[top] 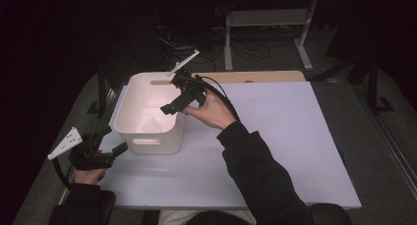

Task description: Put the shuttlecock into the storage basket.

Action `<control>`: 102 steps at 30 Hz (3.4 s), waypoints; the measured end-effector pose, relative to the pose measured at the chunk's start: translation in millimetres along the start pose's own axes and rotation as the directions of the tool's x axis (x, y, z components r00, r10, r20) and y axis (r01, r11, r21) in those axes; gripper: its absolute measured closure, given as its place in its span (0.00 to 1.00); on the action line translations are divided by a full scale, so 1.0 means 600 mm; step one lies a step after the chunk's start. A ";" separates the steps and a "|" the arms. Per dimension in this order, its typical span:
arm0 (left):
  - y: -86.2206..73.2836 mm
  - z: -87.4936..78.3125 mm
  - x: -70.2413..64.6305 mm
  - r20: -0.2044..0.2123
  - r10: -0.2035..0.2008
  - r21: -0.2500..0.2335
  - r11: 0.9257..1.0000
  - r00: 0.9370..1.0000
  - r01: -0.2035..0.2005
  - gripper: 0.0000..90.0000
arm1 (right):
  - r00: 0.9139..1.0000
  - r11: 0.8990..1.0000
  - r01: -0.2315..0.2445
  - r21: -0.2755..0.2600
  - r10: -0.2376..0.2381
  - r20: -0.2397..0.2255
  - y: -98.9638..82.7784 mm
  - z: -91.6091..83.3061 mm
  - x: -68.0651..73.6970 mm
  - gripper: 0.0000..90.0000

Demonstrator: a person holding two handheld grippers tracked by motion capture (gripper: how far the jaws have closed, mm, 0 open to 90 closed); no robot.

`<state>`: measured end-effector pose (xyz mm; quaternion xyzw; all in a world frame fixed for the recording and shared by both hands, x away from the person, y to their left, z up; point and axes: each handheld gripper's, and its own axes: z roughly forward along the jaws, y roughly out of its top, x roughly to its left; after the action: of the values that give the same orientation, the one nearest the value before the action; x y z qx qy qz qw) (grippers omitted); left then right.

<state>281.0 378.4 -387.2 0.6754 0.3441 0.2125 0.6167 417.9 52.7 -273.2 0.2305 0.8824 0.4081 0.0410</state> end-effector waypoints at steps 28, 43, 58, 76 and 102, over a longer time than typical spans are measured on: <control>0.000 0.001 0.000 -0.004 0.001 0.003 1.000 1.000 -0.001 0.00 | 0.996 0.992 -0.024 -0.123 0.035 0.085 -0.080 -0.090 -0.031 0.00; 0.000 0.001 -0.001 -0.007 0.003 0.005 1.000 1.000 -0.003 0.00 | 0.988 0.975 -0.051 -0.216 0.081 0.135 -0.175 -0.129 -0.055 0.00; 0.001 -0.001 -0.001 -0.012 0.001 0.000 1.000 1.000 -0.001 0.00 | 0.976 0.952 -0.076 -0.296 0.132 0.175 -0.275 -0.162 -0.069 0.00; 0.001 0.000 -0.001 -0.017 -0.002 0.001 1.000 1.000 0.002 0.00 | 0.935 0.925 -0.131 -0.358 0.235 0.267 -0.396 -0.210 -0.084 0.00; 0.000 -0.002 -0.001 -0.023 -0.006 0.003 1.000 1.000 0.006 0.00 | 0.907 0.936 -0.103 -0.337 0.228 0.355 -0.474 -0.219 -0.070 0.00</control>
<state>279.9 379.0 -386.8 0.6727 0.3535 0.2180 0.6124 314.9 -217.6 -400.9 0.3724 0.7582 0.4899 0.2154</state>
